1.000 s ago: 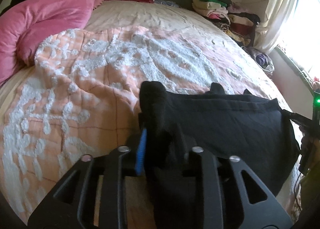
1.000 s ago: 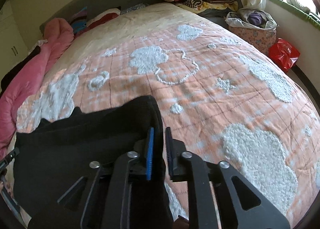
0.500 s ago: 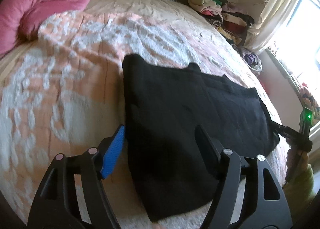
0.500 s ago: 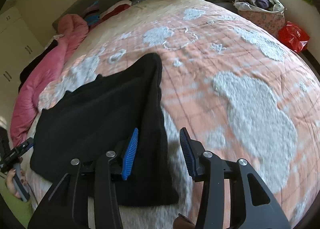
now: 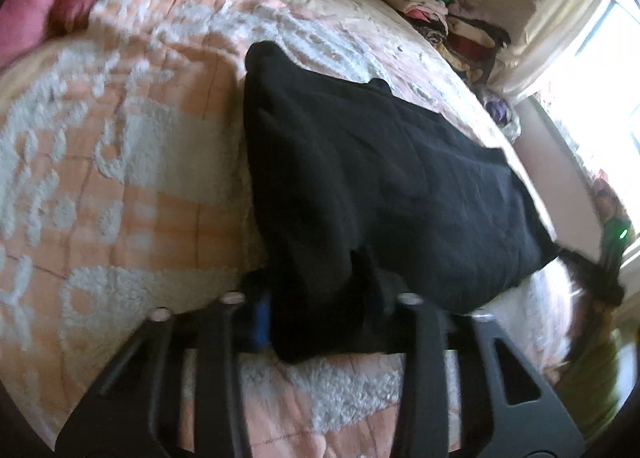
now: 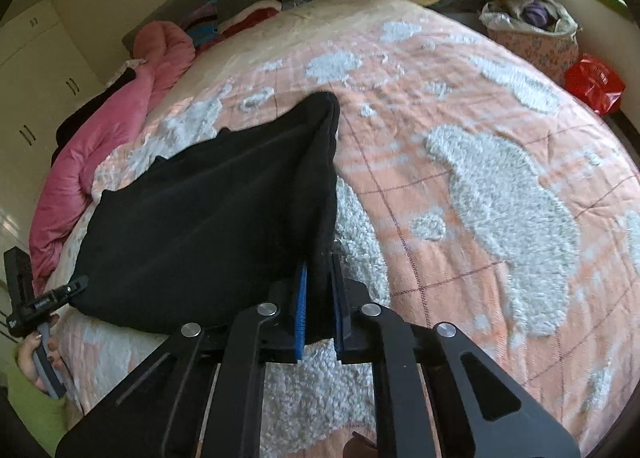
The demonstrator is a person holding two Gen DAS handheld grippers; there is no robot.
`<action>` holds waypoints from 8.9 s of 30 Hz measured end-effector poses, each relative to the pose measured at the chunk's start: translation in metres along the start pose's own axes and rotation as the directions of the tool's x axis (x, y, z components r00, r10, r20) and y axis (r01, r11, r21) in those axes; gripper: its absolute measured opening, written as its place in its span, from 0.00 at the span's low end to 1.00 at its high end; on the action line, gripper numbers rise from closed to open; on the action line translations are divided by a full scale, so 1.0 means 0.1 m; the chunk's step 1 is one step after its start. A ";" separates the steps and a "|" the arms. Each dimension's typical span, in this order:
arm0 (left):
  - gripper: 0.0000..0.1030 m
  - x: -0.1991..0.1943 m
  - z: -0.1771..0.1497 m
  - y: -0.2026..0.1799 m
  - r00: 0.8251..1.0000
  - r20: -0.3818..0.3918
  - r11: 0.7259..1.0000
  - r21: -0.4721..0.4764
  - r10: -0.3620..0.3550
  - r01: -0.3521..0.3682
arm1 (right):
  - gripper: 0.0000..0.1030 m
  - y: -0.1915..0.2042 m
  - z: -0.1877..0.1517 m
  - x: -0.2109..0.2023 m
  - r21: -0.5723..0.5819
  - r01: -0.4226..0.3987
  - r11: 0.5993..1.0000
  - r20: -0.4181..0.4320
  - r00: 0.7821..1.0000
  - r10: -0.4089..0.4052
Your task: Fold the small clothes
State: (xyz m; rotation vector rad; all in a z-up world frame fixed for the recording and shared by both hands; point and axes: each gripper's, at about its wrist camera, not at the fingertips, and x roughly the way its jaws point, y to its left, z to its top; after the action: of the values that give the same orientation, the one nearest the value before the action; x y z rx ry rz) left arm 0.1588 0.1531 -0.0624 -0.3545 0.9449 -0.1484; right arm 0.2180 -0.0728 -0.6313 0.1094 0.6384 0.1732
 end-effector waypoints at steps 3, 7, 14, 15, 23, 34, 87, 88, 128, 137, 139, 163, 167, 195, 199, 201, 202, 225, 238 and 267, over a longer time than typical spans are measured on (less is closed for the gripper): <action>0.19 -0.08 -0.03 -0.08 1.000 0.014 0.999 0.039 0.023 -0.024 | 0.08 0.00 -0.04 -0.09 0.002 0.016 1.000 0.021 1.000 -0.016; 0.19 -0.03 -0.10 -0.04 0.999 -0.006 0.998 0.036 0.044 -0.043 | 0.08 -0.05 -0.11 -0.05 0.015 0.058 0.998 -0.004 0.998 -0.058; 0.23 -0.05 -0.13 -0.06 0.998 0.000 0.998 0.042 0.056 -0.056 | 0.11 -0.01 -0.19 -0.05 0.029 0.120 0.992 0.001 0.993 -0.120; 0.23 -0.05 -0.13 -0.07 0.998 0.000 0.997 0.049 0.061 -0.061 | 0.11 -0.02 -0.20 -0.07 0.035 0.126 0.991 0.001 0.992 -0.126; 0.25 -0.07 -0.17 -0.12 0.998 0.001 0.996 0.064 0.068 -0.068 | 0.18 -0.09 -0.28 -0.15 0.082 0.128 0.988 0.003 0.992 -0.128; 0.31 -0.12 -0.23 -0.15 0.998 0.006 0.996 0.061 0.061 -0.062 | 0.35 -0.12 -0.36 -0.22 0.110 0.123 0.986 0.000 0.992 -0.124; 0.91 -0.45 0.06 0.14 0.960 0.109 0.965 0.020 0.259 -0.263 | 0.91 2.29 -0.75 0.02 -0.533 0.008 0.846 0.041 0.999 0.016; 0.91 -0.43 0.10 0.16 0.960 0.104 0.964 0.017 0.262 -0.265 | 0.91 2.40 -0.78 0.08 -0.560 0.009 0.829 0.042 0.999 0.018; 0.44 0.32 1.01 -0.49 0.999 0.041 0.998 0.051 0.035 -0.038 | 0.14 2.71 -0.61 0.24 -0.549 0.164 0.820 0.301 0.954 0.011; 0.31 0.30 1.12 -1.53 0.996 0.061 0.979 0.194 -0.071 0.058 | 0.12 2.06 -0.51 -0.21 -0.355 0.179 0.918 0.391 0.920 -0.028; 0.31 0.34 1.12 -1.70 0.995 0.055 0.973 0.220 -0.082 0.068 | 0.12 1.90 -0.50 -0.29 -0.313 0.180 0.932 0.402 0.915 -0.041; 0.45 1.31 0.95 -2.72 0.988 -0.123 0.941 0.315 -0.088 0.123 | 0.12 0.60 -0.51 -0.13 0.042 -0.029 0.999 0.247 0.969 0.017; 0.71 1.26 1.00 -2.68 0.978 -0.120 0.950 0.242 -0.173 0.197 | 0.14 0.38 -0.48 -0.06 0.144 -0.115 0.983 0.201 0.976 0.085; 0.71 0.77 0.31 -2.13 0.998 0.018 0.937 0.347 -0.057 0.047 | 0.19 -0.25 -0.13 -0.07 0.313 -0.203 0.928 0.183 0.972 0.151; 0.72 0.75 0.27 -2.12 0.999 0.012 0.937 0.346 -0.049 0.042 | 0.30 -0.21 -0.13 -0.07 0.318 -0.182 0.930 0.166 0.977 0.135; 0.72 0.74 0.25 -2.11 0.999 0.009 0.937 0.346 -0.049 0.043 | 0.32 -0.20 -0.16 -0.12 0.317 -0.166 0.934 0.171 0.978 0.116; 0.72 0.74 0.25 -2.11 0.999 0.007 0.937 0.346 -0.049 0.044 | 0.35 -0.20 -0.17 -0.16 0.316 -0.164 0.934 0.173 0.978 0.113; 0.91 0.02 -0.14 -1.93 0.989 0.108 0.948 0.312 -0.104 0.065 | 0.96 0.43 -0.58 -1.20 0.041 0.022 0.999 0.366 0.930 -0.035; 0.91 -0.33 -0.68 -1.54 0.985 0.153 0.947 0.319 -0.076 0.024 | 0.96 0.82 -1.16 -1.26 -0.051 0.126 0.991 0.377 0.921 -0.098; 0.91 -0.37 -0.96 -1.41 0.982 0.183 0.949 0.314 -0.038 -0.022 | 0.96 0.75 -1.52 -1.10 -0.027 0.206 0.978 0.311 0.932 -0.188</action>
State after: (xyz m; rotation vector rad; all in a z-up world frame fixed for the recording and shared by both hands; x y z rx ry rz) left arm 0.0631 0.0095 -0.0349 -0.0745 0.7191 -0.2656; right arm 0.0308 -0.0136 -0.6768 0.0130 0.3289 -0.0204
